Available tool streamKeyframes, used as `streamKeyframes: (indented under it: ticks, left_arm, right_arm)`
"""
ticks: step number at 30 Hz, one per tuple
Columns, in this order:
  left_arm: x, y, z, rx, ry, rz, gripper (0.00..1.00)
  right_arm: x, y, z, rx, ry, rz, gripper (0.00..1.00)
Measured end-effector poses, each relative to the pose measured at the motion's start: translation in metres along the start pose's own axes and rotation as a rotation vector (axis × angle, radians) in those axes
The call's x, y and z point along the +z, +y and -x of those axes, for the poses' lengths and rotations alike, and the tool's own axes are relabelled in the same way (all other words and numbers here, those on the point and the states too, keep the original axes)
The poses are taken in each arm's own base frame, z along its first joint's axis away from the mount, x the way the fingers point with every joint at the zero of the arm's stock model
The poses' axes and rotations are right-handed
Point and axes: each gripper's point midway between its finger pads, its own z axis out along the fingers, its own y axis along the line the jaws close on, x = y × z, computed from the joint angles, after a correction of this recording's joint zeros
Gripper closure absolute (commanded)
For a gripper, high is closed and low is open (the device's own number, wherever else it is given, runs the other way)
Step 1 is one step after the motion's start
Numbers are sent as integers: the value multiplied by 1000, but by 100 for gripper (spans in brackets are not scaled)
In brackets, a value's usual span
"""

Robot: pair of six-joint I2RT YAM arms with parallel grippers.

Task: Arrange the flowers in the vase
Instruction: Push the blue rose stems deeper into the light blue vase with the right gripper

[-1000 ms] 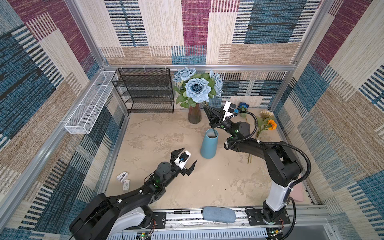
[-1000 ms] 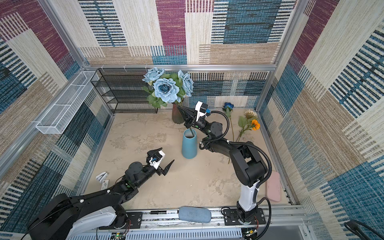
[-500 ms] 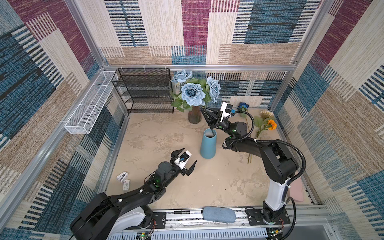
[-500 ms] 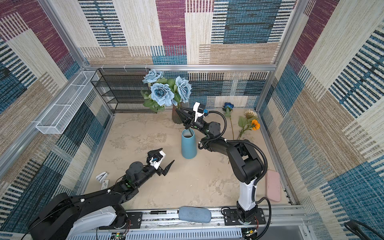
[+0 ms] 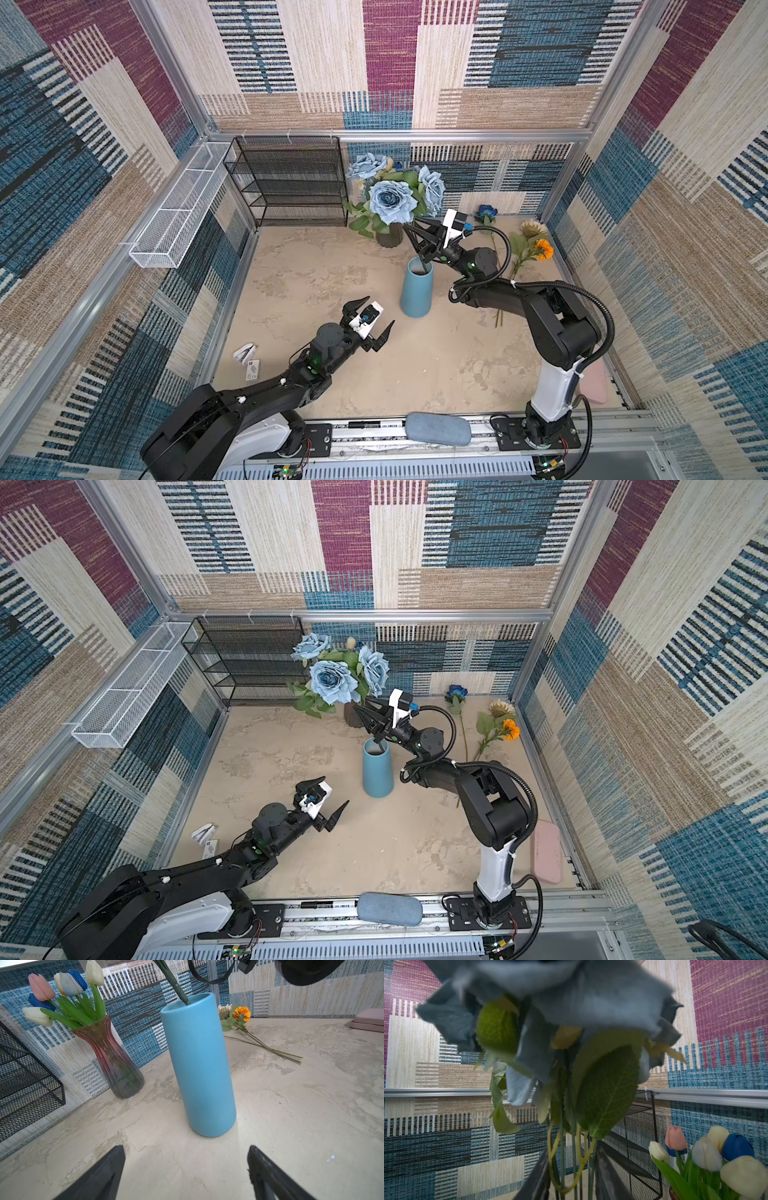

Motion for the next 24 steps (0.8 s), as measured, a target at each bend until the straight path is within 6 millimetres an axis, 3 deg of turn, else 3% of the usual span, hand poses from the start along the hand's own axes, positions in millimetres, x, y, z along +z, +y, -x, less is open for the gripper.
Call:
streamKeyframes:
  ticks: [24]
  left_arm:
    - [2,0,-1,1,6,-1,5]
  right_arm:
    - [-19,16,15,-85,19,21,55]
